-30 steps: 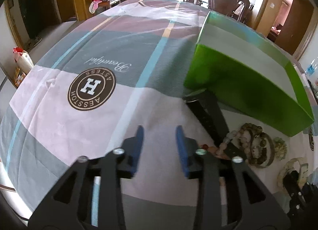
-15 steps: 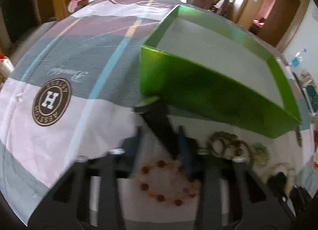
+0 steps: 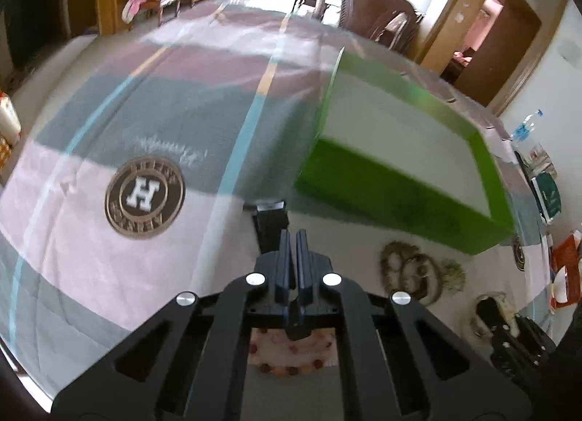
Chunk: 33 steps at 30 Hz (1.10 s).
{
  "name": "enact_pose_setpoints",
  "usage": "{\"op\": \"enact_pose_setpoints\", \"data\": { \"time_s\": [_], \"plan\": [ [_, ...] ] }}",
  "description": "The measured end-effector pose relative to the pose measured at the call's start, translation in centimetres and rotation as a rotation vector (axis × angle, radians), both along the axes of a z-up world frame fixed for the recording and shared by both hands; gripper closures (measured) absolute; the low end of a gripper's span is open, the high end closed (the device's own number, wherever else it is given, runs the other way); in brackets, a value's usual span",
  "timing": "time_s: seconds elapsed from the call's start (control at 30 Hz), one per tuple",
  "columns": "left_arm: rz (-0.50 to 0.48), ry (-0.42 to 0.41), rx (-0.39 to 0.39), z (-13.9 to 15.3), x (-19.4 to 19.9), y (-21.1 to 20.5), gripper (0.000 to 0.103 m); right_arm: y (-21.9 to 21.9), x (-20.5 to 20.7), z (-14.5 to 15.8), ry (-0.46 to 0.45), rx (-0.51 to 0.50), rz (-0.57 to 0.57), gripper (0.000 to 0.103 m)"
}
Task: Organize jewelry
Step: 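Lift both held watches and carry them over the green box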
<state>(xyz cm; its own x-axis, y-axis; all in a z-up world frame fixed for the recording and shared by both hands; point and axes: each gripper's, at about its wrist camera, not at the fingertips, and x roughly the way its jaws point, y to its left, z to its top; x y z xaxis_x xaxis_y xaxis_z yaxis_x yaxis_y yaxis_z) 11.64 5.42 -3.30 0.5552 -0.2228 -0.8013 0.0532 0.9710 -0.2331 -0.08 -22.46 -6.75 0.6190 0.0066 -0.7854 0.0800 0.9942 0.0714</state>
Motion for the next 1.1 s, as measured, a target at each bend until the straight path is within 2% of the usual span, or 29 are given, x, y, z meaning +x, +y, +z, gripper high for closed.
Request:
{"op": "enact_pose_setpoints", "data": {
  "time_s": [0.07, 0.13, 0.17, 0.2, 0.23, 0.3, 0.4, 0.47, 0.5, 0.53, 0.57, 0.77, 0.97, 1.1],
  "plan": [
    [-0.024, -0.025, -0.008, 0.9, 0.0, -0.4, 0.099, 0.2, 0.0, 0.2, -0.004, 0.011, 0.009, 0.081],
    [-0.009, -0.03, 0.008, 1.0, 0.3, -0.3, 0.096, 0.4, 0.0, 0.3, -0.008, 0.015, 0.014, 0.081],
    [0.006, -0.025, 0.02, 0.8, 0.2, 0.0, 0.091, 0.4, 0.0, 0.4, -0.008, 0.017, 0.015, 0.081],
    [0.022, -0.012, 0.036, 0.5, 0.3, 0.3, 0.068, 0.4, 0.0, 0.4, -0.007, 0.018, 0.014, 0.081],
    [0.039, 0.002, 0.051, 0.1, 0.3, 0.4, 0.05, 0.4, 0.1, 0.3, -0.003, 0.018, 0.014, 0.081],
    [0.057, 0.022, 0.076, -0.8, 0.6, 0.6, 0.047, 0.4, 0.1, 0.1, 0.003, 0.015, 0.014, 0.081],
    [0.051, 0.041, 0.124, -2.0, 0.8, -0.2, 0.036, 0.4, 0.5, -0.5, 0.022, 0.016, 0.013, 0.081],
    [0.051, 0.039, 0.194, -2.9, 1.4, -1.2, 0.037, 0.6, 0.5, -0.6, 0.019, 0.011, 0.018, 0.081],
    [0.049, 0.044, 0.218, -3.4, 1.8, -1.6, 0.053, 0.7, 0.5, -0.5, 0.018, 0.008, 0.02, 0.081],
    [0.042, 0.053, 0.217, -3.8, 1.9, -1.7, 0.074, 0.7, 0.5, -0.5, 0.018, 0.011, 0.026, 0.081],
    [0.026, 0.081, 0.186, -4.3, 2.3, -1.9, 0.085, 0.7, 0.4, -0.5, 0.018, 0.016, 0.031, 0.081],
    [-0.004, 0.036, 0.106, -2.1, 1.3, -1.8, 0.086, 0.2, -0.4, 1.4, -0.05, 0.021, 0.067, 0.081],
    [-0.079, -0.078, 0.04, 3.4, 0.1, -2.5, 0.086, -0.4, -0.5, 5.3, -0.167, 0.022, 0.084, 0.081],
    [-0.112, -0.151, 0.029, 6.5, 0.1, -3.3, 0.091, -0.5, 0.5, 7.6, -0.23, 0.005, 0.077, 0.081]
  ]
}}
